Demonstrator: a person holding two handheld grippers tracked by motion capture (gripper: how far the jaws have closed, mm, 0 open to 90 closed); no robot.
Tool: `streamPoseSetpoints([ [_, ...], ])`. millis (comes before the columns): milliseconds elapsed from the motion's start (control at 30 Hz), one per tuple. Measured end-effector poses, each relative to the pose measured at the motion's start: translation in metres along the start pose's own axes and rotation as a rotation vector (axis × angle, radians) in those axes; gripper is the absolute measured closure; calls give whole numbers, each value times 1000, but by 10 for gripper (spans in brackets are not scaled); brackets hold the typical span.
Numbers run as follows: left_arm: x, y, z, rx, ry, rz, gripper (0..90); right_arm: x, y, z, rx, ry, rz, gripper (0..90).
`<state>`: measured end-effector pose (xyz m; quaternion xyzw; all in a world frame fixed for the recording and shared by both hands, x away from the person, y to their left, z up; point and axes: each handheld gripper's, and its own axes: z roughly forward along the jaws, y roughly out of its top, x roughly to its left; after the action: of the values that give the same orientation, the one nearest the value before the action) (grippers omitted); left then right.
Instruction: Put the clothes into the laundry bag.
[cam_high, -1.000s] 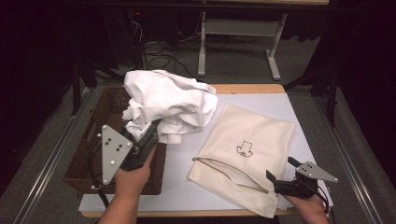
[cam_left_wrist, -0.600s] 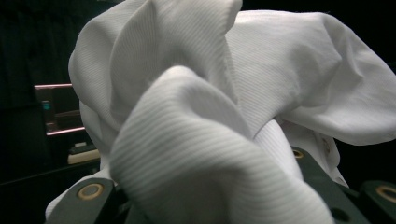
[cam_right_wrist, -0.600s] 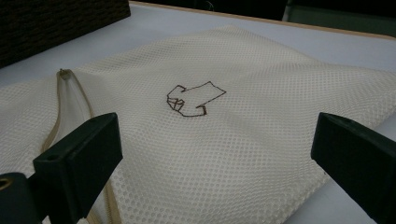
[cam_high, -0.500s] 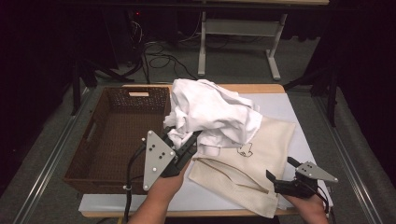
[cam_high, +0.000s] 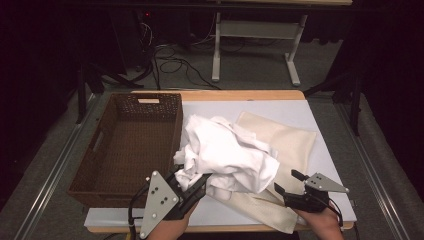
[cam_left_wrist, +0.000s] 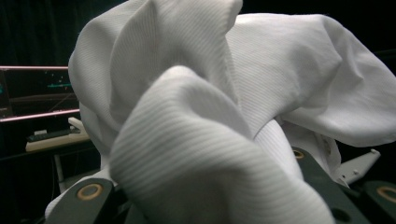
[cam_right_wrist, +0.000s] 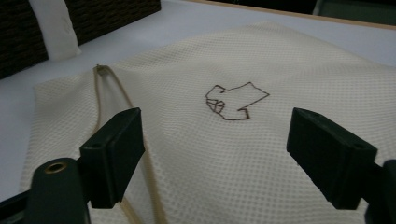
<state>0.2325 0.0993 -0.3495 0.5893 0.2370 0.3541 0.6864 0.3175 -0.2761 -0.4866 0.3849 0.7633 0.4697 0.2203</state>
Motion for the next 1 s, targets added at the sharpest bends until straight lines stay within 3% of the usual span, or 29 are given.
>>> streamPoseSetpoints([
  [167, -3, -10, -24, -6, -21, -42, 717, 15, 4, 17, 65, 37, -37, 314],
  [333, -1, -13, -28, 9, -19, -30, 715, 23, 4, 36, 137, 53, -74, 400],
  [500, 0, -23, -28, 43, -22, -14, 713, 27, 2, 48, 208, 62, -77, 475],
  [567, 1, -26, -27, 47, -21, -34, 713, 27, 3, 50, 205, 61, -89, 553],
  [700, 1, -32, -24, 71, -13, -31, 712, 28, 3, 53, 223, 66, -102, 677],
  [867, 1, -37, -21, 89, -12, -34, 712, 30, 6, 53, 221, 60, -122, 780],
  [1000, -1, -41, -18, 102, -20, -39, 712, 28, 8, 52, 204, 56, -108, 862],
])
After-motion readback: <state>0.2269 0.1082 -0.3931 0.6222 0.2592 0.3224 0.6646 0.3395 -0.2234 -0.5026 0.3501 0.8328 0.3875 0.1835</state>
